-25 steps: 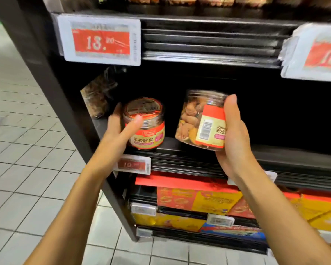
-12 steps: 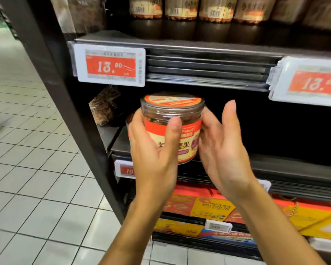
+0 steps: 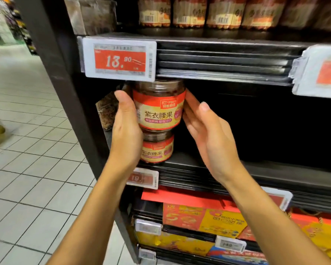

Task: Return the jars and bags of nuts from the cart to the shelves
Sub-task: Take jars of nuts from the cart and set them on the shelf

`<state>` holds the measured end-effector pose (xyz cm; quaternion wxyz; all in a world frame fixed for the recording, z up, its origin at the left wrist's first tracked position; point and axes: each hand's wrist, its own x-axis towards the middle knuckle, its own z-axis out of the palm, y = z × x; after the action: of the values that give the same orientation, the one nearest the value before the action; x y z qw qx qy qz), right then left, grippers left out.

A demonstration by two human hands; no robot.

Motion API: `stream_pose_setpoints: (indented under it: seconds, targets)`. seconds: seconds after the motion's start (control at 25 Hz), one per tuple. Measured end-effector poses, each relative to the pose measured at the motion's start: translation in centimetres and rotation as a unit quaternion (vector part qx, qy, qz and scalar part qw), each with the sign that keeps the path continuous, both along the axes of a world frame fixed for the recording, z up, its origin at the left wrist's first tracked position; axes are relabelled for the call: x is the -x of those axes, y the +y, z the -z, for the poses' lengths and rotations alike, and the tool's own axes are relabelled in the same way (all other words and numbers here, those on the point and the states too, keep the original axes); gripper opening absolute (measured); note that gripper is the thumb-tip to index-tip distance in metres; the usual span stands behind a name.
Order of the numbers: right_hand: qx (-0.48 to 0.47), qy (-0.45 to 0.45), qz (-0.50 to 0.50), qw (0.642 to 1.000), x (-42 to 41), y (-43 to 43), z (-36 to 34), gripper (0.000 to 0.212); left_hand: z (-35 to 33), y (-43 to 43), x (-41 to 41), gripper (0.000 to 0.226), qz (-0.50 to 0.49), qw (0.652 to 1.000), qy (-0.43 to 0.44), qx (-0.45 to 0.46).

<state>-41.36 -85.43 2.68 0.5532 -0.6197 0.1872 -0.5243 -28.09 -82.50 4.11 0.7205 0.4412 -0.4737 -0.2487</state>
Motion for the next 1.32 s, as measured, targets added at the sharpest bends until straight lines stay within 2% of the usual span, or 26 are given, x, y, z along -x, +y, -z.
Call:
stream_pose_setpoints:
  seconds: [0.2,0.32,0.36,0.52,0.64,0.8,0.88,0.96,1.04,1.08,1.12,1.2,1.24,1.32]
  targets:
    - [-0.018,0.020,0.011,1.000,-0.6,-2.0,1.9,0.035,2.5,-1.5,-2.0,0.065,-0.059,0.990,0.014,-0.131]
    - [-0.016,0.061,0.016,0.998,-0.6,-2.3,2.3,0.042,4.6,-0.6,-2.4,0.088,0.011,0.995,0.009,-0.095]
    - [-0.015,0.077,0.020,0.997,-0.7,-2.1,2.4,0.046,5.2,-0.2,-2.5,0.088,0.026,0.996,0.007,-0.089]
    - [0.014,0.123,0.022,0.992,-2.0,-1.0,3.1,0.026,6.4,0.2,-2.5,0.078,0.081,0.995,0.004,-0.061]
    - [0.011,0.097,0.021,0.995,-2.8,-0.6,3.3,0.023,6.2,0.1,-2.6,0.063,0.097,0.994,-0.005,-0.057]
    - [-0.030,0.056,0.008,0.998,-2.9,-0.1,3.9,0.027,5.7,0.4,-3.2,0.044,0.082,0.991,-0.029,-0.099]
    - [-0.041,0.052,0.017,0.998,-3.1,0.1,3.7,0.028,5.2,0.6,-2.9,0.041,0.068,0.990,-0.031,-0.118]
    - [-0.053,0.073,0.037,0.995,-2.8,0.7,2.8,0.037,4.3,1.3,-2.5,0.044,0.047,0.987,-0.020,-0.152]
    - [-0.107,0.097,0.068,0.987,-1.7,1.5,2.3,0.064,3.6,3.3,-2.2,0.061,0.030,0.980,-0.013,-0.195]
    - [-0.135,0.125,0.100,0.978,-1.0,2.3,2.2,0.069,3.4,5.0,-2.0,0.065,0.018,0.976,-0.010,-0.219]
    - [-0.142,0.149,0.129,0.970,-0.2,3.4,2.3,0.061,3.3,7.1,-1.5,0.059,0.005,0.972,-0.007,-0.236]
    - [-0.161,0.181,0.111,0.964,0.8,6.0,1.3,0.022,1.8,12.5,-1.0,0.025,-0.038,0.962,0.053,-0.265]
    - [-0.182,0.202,0.071,0.960,0.5,7.9,0.4,0.020,0.6,15.6,-1.3,0.018,-0.065,0.954,0.096,-0.276]
    - [-0.199,0.254,-0.052,0.945,-0.2,11.4,-2.6,0.024,-2.2,22.3,-2.3,0.023,-0.117,0.935,0.164,-0.292]
